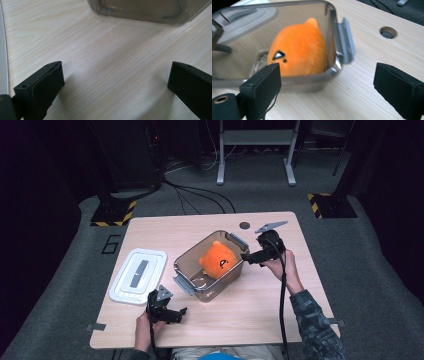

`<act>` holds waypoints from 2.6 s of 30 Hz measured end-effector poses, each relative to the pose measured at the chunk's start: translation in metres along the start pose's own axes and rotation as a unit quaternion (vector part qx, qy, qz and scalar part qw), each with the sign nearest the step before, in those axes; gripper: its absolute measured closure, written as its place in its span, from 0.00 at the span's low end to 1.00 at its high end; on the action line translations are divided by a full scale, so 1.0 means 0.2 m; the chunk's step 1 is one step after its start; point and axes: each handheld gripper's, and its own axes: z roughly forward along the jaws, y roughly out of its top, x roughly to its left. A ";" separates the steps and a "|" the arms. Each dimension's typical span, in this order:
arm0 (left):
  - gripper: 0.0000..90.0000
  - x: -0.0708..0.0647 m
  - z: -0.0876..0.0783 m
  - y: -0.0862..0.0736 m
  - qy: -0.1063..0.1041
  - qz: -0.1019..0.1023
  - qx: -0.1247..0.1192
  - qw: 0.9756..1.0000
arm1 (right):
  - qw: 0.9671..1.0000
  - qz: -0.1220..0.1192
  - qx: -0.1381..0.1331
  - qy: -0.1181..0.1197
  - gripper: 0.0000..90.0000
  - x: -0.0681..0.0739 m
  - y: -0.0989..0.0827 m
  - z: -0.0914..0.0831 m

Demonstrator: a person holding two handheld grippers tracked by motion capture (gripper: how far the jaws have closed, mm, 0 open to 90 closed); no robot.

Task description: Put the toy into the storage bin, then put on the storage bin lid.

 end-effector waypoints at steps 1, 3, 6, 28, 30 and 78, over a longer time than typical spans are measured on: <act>0.00 0.00 0.00 0.00 0.000 0.000 -0.001 1.000 | 1.000 0.004 -0.003 -0.002 0.06 -0.01 -0.02 -0.02; 0.00 0.00 0.00 0.00 0.001 -0.002 -0.002 1.000 | 1.000 0.009 -0.010 -0.006 0.06 -0.03 -0.07 -0.04; 0.00 0.00 0.00 0.00 0.001 0.000 -0.003 1.000 | 1.000 0.018 -0.013 -0.006 0.06 -0.05 -0.14 -0.06; 0.00 0.00 0.00 0.00 0.000 0.002 0.000 1.000 | 0.998 0.035 0.022 -0.049 0.05 -0.11 -0.59 0.10; 0.00 0.00 0.00 0.00 0.002 0.001 0.000 1.000 | 0.998 0.035 0.025 -0.050 0.05 -0.11 -0.63 0.12; 0.03 0.47 -0.30 0.08 0.054 -0.103 -0.040 0.992 | 0.995 0.048 0.019 -0.087 0.00 -0.10 -0.81 0.24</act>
